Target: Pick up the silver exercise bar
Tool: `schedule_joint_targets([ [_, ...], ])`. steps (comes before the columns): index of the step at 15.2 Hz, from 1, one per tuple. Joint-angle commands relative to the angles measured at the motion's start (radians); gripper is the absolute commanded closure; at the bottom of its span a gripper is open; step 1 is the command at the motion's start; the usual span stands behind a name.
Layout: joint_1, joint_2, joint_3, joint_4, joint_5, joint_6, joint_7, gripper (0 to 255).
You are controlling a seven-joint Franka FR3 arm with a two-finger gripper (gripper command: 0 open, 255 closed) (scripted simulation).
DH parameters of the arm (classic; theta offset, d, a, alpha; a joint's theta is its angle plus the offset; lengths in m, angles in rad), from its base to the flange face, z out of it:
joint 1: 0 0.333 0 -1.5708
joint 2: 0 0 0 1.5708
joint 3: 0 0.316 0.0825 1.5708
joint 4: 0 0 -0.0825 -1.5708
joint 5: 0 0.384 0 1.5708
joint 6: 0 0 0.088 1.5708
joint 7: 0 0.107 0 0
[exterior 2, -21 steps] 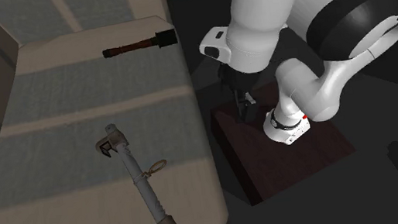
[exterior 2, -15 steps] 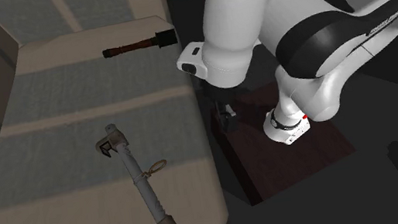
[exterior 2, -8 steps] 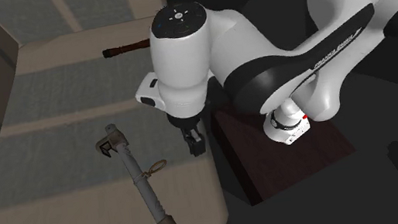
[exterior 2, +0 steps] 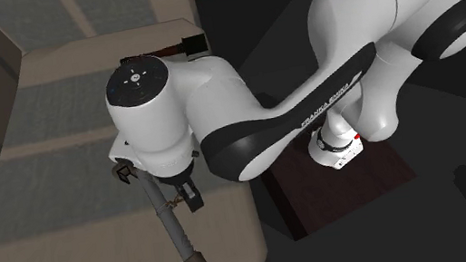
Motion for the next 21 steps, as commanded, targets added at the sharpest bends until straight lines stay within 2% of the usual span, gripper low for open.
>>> schedule_joint_targets([
  [1,0.002,0.032,0.002,0.013,-0.002,0.019,-0.007,0],
  [7,0.002,0.035,0.002,-0.072,-0.002,0.107,-0.007,0],
  [9,0.002,0.035,0.002,-0.072,-0.002,0.107,-0.007,0],
  [10,0.002,0.036,0.002,-0.071,-0.002,0.107,-0.007,255],
  [19,0.002,0.035,0.002,-0.072,-0.002,0.107,-0.007,255],
  [21,0.002,0.033,0.002,-0.047,-0.002,0.081,-0.007,255],
])
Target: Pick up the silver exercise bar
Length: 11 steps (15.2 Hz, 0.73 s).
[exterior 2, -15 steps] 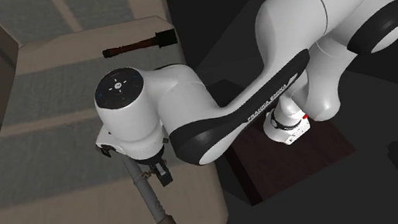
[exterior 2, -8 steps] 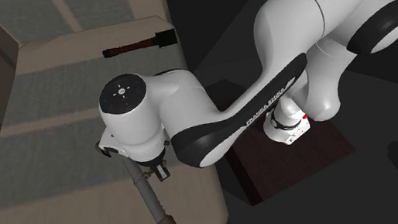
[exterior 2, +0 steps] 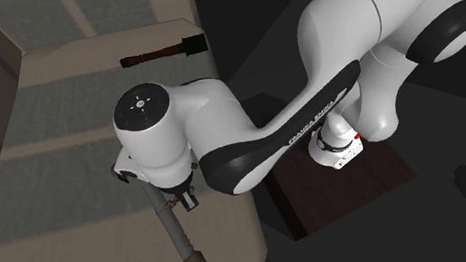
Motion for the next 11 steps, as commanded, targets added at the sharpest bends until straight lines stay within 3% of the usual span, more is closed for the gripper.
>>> schedule_joint_targets([
  [1,0.000,-0.003,0.001,0.023,0.000,-0.024,0.001,255],
  [11,0.000,0.003,0.000,0.164,-0.001,-0.160,0.002,255],
])
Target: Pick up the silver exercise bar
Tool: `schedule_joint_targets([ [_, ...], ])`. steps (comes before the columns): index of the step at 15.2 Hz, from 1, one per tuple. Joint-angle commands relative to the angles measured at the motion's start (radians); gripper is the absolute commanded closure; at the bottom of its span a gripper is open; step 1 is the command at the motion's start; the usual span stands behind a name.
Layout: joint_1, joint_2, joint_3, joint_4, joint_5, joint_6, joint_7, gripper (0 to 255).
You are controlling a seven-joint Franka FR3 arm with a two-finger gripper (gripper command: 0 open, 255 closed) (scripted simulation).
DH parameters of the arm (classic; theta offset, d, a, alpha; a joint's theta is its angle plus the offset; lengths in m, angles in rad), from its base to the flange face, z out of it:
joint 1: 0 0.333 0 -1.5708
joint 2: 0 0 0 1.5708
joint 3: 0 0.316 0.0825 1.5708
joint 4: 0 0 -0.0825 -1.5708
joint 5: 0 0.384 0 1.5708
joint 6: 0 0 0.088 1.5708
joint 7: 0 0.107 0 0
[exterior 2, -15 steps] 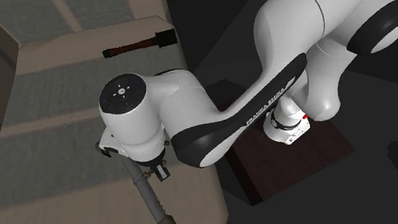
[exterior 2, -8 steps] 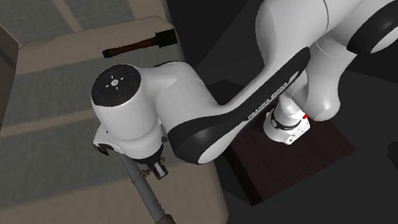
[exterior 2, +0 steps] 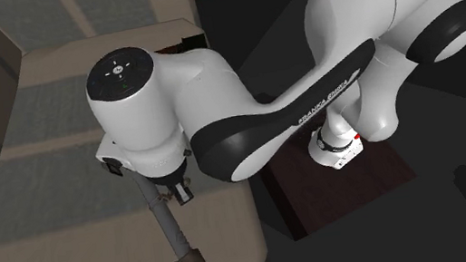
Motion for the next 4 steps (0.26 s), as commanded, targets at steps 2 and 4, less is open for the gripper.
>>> schedule_joint_targets([
  [2,0.000,0.007,0.000,0.049,0.000,-0.041,0.001,255],
  [4,0.000,0.007,0.000,0.052,0.000,-0.043,0.001,255],
])
